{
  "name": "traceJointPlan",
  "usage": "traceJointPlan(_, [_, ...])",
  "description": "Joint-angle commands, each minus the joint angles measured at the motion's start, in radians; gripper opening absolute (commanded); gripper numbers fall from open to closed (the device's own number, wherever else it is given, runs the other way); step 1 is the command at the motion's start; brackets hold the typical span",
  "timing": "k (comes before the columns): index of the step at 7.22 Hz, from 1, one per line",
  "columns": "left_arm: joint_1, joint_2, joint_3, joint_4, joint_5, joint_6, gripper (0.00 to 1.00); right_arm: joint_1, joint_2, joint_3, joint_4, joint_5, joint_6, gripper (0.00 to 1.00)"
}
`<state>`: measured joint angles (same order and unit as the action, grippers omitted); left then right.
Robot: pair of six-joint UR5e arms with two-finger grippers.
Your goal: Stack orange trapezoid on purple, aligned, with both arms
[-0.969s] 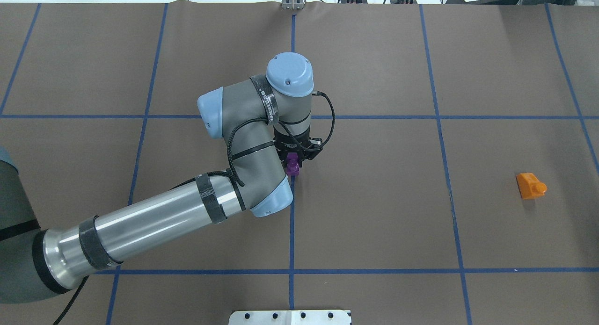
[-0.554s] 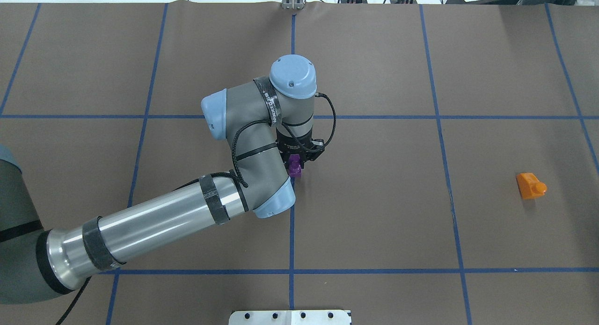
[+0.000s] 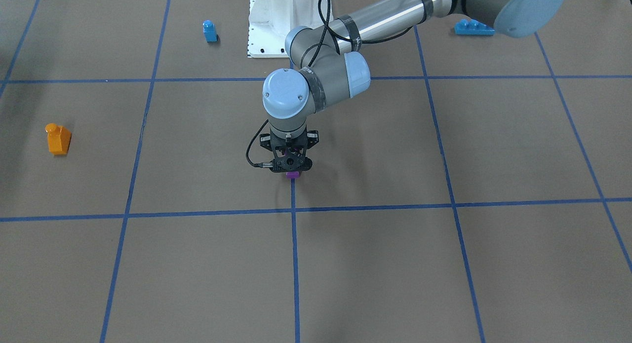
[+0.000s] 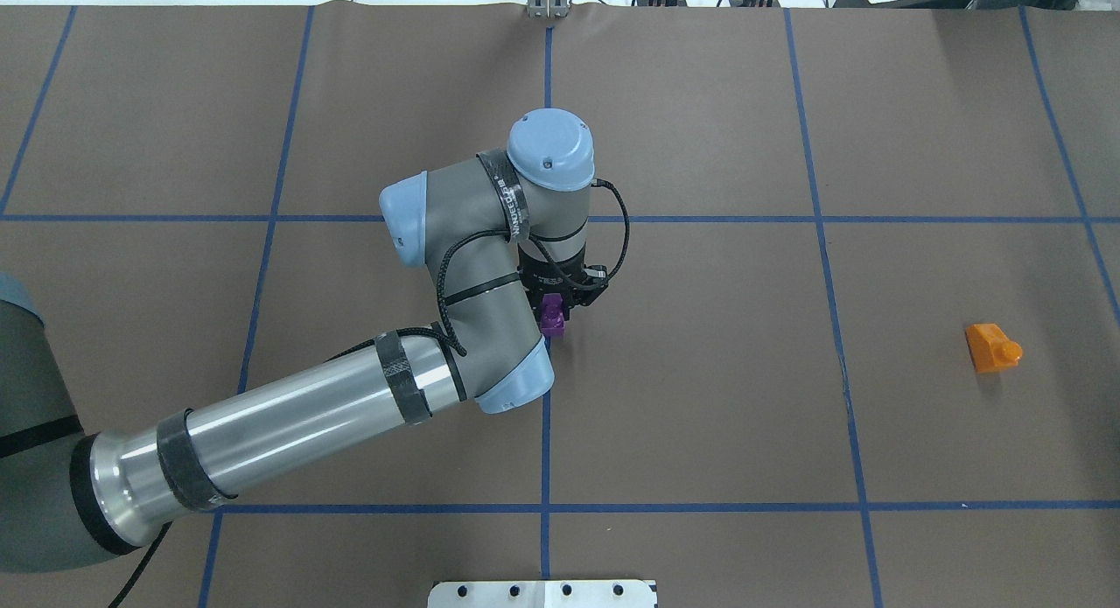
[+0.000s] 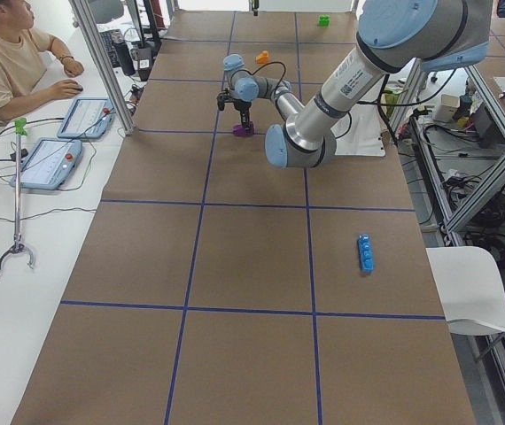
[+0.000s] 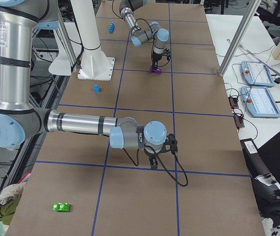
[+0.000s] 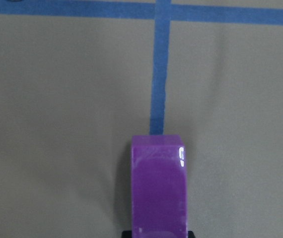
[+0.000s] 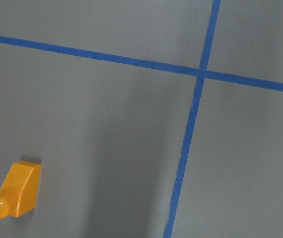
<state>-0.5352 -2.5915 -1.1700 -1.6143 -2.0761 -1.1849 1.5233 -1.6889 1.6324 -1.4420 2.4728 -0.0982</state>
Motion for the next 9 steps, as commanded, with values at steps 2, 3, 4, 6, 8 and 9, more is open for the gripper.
traceJointPlan(2, [0.001,-0.001,-0.008,0.001,0.002,0.001,1.0,-0.002,0.0,0.0,-0.002,0.001,0.0,1.0])
traceJointPlan(3, [-0.012,-0.002,-0.035,0.002,0.002,0.001,1.0,-0.011,0.002,0.003,0.0,0.001,0.012,1.0])
traceJointPlan(4, [-0.034,-0.001,-0.087,0.013,-0.001,-0.001,1.0,-0.047,0.003,0.017,0.002,-0.002,0.064,1.0])
traceJointPlan(6, [-0.049,0.007,-0.157,0.014,0.002,-0.066,1.0,-0.223,0.015,0.131,0.003,-0.096,0.351,0.99])
traceJointPlan(8, [-0.051,0.007,-0.165,0.014,0.004,-0.073,1.0,-0.316,0.015,0.164,0.017,-0.181,0.512,0.99])
traceJointPlan(9, [-0.051,0.007,-0.165,0.014,0.004,-0.073,1.0,-0.365,0.014,0.159,0.079,-0.183,0.591,0.99])
